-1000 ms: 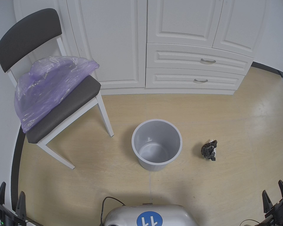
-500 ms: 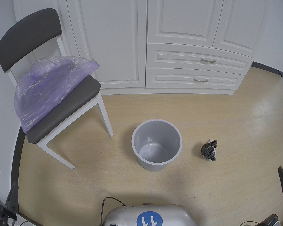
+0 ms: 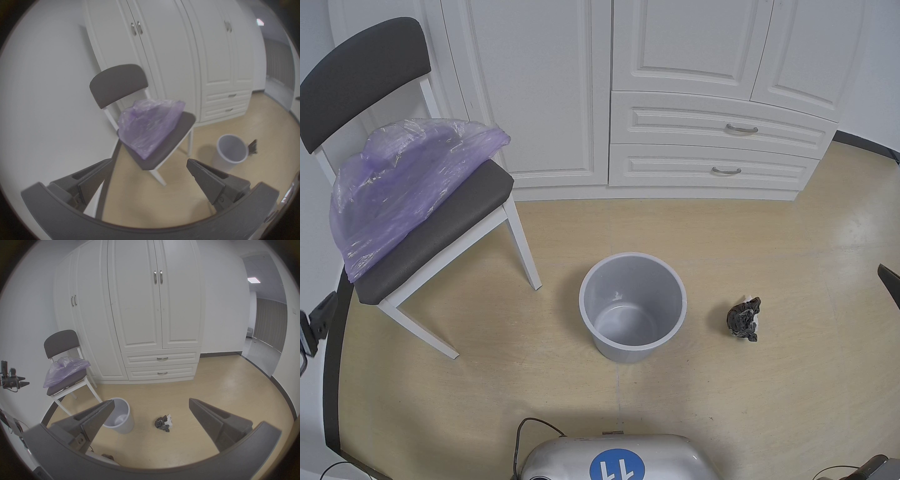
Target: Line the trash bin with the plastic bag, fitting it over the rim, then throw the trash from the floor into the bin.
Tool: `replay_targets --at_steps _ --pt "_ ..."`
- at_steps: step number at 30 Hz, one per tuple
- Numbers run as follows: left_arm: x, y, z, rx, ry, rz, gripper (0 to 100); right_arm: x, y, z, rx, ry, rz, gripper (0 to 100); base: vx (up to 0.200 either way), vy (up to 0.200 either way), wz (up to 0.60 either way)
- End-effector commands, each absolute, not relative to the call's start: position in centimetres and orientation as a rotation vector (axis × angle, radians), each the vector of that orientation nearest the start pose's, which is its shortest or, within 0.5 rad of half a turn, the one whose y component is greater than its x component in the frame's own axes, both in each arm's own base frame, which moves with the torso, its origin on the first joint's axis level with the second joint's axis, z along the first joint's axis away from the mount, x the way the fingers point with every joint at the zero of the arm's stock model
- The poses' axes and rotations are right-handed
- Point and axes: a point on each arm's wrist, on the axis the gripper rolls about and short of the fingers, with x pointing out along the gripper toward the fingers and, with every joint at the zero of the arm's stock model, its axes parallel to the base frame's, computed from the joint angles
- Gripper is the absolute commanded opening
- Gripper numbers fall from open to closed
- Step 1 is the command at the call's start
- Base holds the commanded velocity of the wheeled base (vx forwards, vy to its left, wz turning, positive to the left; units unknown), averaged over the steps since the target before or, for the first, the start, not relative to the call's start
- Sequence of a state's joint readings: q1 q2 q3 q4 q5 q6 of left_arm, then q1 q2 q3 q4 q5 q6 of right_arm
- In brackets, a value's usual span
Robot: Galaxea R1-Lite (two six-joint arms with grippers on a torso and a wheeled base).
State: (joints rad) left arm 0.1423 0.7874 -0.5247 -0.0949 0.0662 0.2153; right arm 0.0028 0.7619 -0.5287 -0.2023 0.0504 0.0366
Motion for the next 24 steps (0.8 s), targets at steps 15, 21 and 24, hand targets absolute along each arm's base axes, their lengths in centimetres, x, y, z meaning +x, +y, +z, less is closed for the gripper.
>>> replay_targets --at_steps 15,21,24 --pt "20.9 3.9 19.6 0.429 0.422 0.262 100 11.0 0.3 23.4 0.050 0.102 0.116 100 0.000 0.000 0.00" --pt "23.5 4.1 18.4 0.513 0.444 0.294 100 11.3 0.3 23.3 0.050 0.111 0.116 100 0.000 0.000 0.00" --pt "24.5 4.5 18.2 0.550 0.440 0.338 100 11.5 0.3 23.2 0.050 0.118 0.115 100 0.000 0.000 0.00"
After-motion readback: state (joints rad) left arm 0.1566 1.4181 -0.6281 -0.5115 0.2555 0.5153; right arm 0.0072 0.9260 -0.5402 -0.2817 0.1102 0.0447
